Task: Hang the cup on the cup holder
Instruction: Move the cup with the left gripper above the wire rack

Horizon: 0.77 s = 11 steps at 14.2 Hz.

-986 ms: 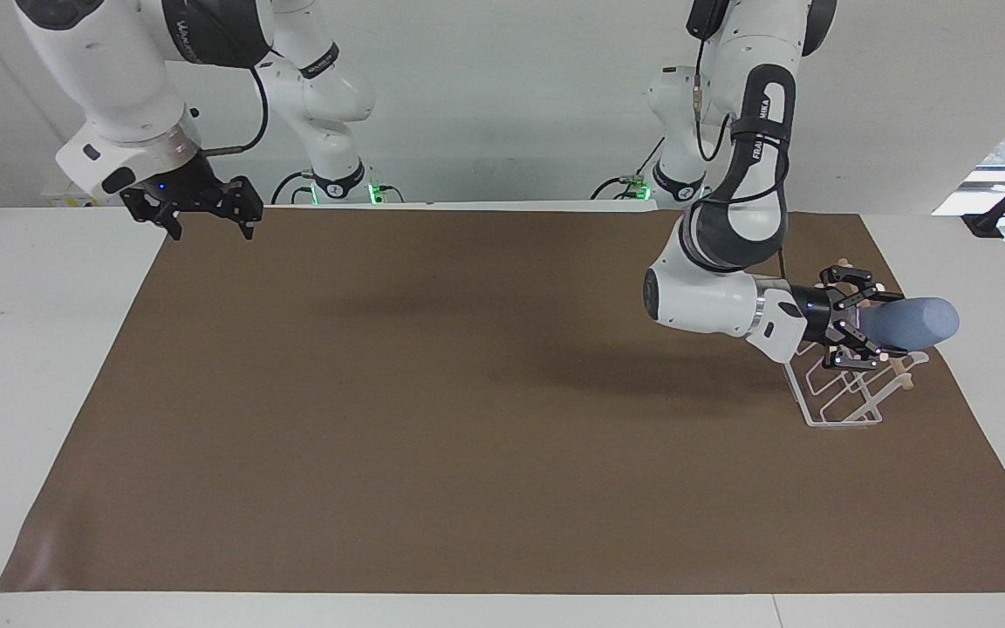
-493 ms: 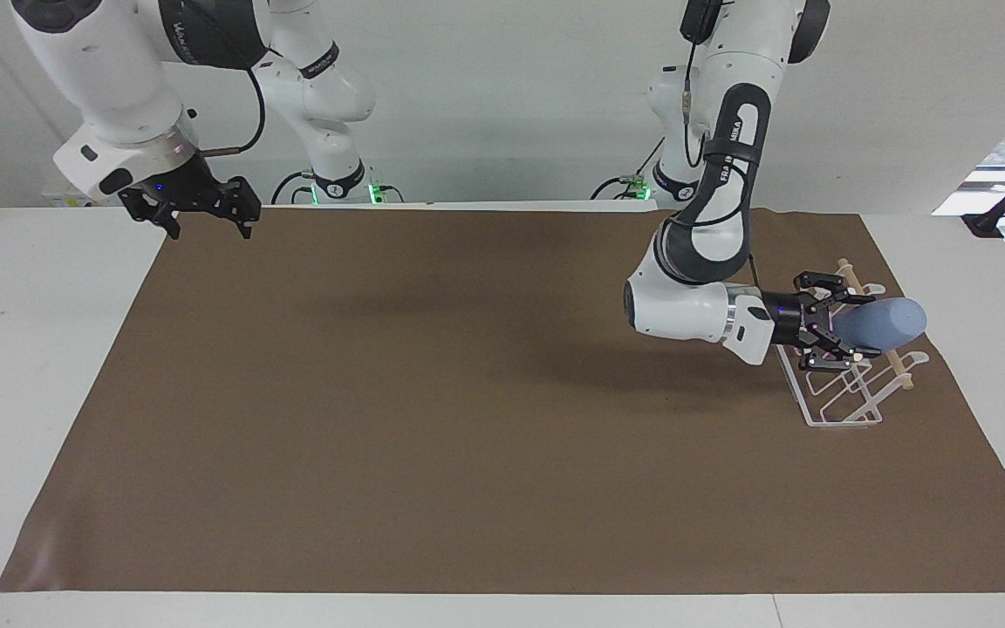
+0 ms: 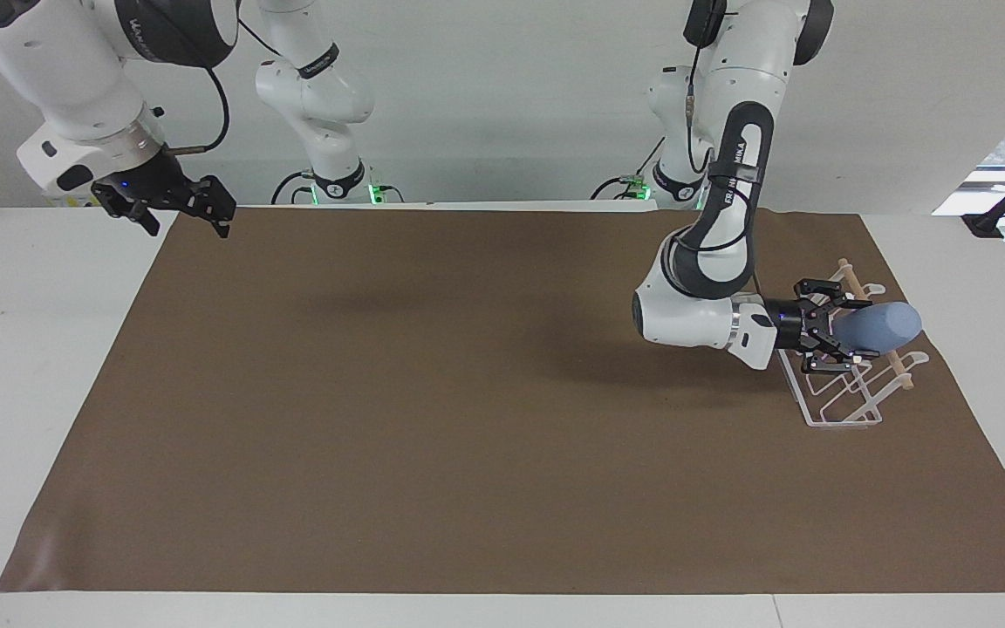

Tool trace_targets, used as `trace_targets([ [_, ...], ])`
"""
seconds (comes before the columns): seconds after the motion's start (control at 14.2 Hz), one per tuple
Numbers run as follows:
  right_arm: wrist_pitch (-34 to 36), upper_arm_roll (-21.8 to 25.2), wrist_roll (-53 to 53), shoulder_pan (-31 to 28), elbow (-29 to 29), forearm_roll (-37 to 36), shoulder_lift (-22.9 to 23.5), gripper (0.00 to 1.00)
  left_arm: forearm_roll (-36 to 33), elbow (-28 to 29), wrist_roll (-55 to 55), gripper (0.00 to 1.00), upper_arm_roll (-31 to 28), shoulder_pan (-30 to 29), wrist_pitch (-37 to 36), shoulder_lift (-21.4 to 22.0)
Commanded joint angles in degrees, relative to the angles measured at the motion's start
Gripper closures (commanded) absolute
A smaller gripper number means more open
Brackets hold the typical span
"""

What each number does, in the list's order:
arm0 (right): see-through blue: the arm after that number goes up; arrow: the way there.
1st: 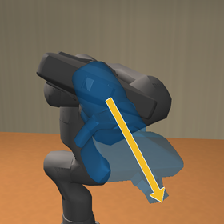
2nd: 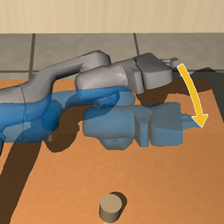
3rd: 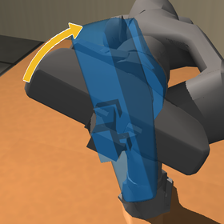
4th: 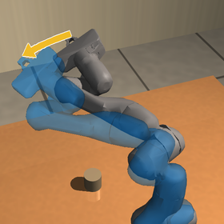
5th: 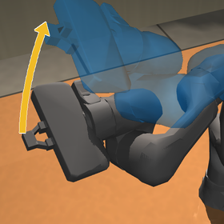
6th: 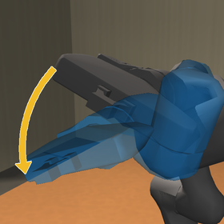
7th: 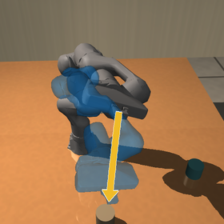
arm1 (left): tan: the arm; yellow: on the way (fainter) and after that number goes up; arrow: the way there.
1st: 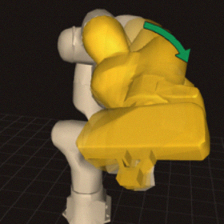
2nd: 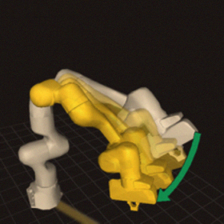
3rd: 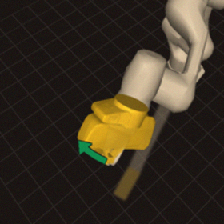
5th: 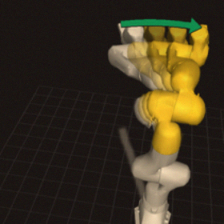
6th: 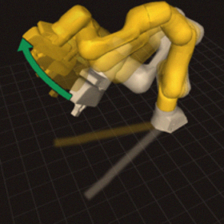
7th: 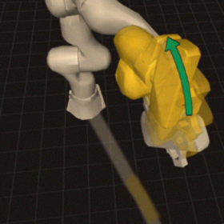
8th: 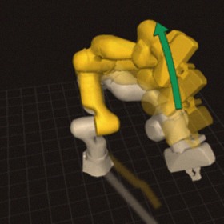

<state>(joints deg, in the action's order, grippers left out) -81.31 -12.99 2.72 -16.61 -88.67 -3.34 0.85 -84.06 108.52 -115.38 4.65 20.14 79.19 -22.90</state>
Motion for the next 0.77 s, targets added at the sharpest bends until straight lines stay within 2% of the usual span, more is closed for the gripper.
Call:
trace_targets([
  [0.0, -0.2, -0.4, 0.8, -0.4, -1.6, 1.1, -1.2, 0.00, -2.3, 0.6, -3.4, 1.00, 0.1, -1.2, 1.0, -2.0],
  [0.42, -0.2, -0.4, 0.8, -0.4, -1.6, 1.1, -1.2, 0.00, -2.4, 0.3, -4.8, 1.00, 0.2, -2.0, 1.8, -2.9],
  [0.7, -0.2, -0.4, 0.8, -0.4, -1.6, 1.1, -1.2, 0.00, -2.5, -4.9, -7.5, 1.00, 0.1, -2.0, 1.3, -8.5],
])
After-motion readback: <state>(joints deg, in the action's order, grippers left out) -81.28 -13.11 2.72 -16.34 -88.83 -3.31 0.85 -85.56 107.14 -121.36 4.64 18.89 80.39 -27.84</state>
